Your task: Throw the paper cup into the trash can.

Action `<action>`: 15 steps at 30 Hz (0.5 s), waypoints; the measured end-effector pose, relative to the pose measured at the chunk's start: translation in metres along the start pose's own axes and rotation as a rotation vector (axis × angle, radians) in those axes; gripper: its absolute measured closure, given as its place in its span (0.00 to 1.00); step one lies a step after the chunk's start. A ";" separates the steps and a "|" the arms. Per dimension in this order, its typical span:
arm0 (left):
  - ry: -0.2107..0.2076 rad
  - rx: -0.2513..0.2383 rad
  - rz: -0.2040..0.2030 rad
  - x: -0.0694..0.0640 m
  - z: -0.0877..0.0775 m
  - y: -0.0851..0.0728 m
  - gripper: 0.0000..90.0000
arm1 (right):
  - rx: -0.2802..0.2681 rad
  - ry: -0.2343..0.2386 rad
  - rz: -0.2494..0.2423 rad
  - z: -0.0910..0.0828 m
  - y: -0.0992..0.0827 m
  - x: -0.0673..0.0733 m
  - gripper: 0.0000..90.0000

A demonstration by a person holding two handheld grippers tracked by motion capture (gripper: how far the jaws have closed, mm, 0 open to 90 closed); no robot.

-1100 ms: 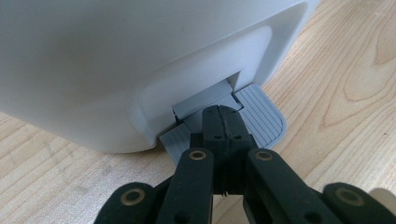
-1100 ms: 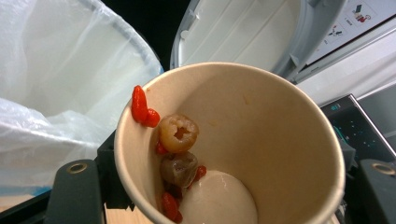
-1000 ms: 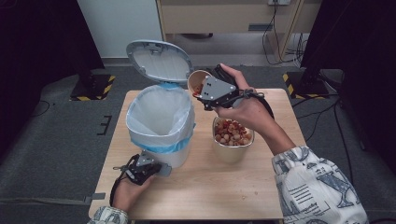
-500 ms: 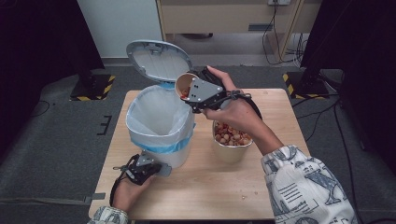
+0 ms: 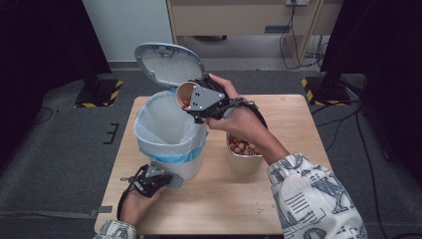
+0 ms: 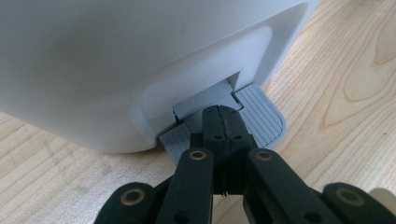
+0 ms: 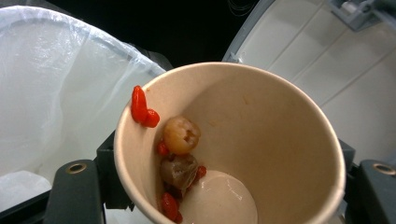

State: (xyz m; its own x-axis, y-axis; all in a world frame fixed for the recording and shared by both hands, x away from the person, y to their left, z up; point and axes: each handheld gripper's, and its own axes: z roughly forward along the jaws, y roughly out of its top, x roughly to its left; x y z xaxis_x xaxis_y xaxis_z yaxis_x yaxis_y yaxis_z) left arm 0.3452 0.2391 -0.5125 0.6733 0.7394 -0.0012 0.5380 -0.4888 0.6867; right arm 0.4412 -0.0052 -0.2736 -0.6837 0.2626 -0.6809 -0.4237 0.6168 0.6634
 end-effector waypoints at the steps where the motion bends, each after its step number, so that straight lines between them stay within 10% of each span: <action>1: 0.000 0.000 0.001 0.000 0.000 0.000 1.00 | 0.002 0.004 0.000 0.002 0.000 0.001 0.31; 15: -0.001 0.000 0.001 0.000 0.000 0.000 1.00 | -0.008 0.036 0.022 0.016 0.003 0.009 0.30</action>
State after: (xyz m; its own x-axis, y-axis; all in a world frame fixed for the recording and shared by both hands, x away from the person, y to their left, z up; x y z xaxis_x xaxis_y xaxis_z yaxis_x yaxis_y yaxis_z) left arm 0.3452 0.2392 -0.5124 0.6744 0.7383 -0.0007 0.5373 -0.4901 0.6863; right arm 0.4435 0.0110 -0.2825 -0.7141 0.2487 -0.6544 -0.4131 0.6050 0.6807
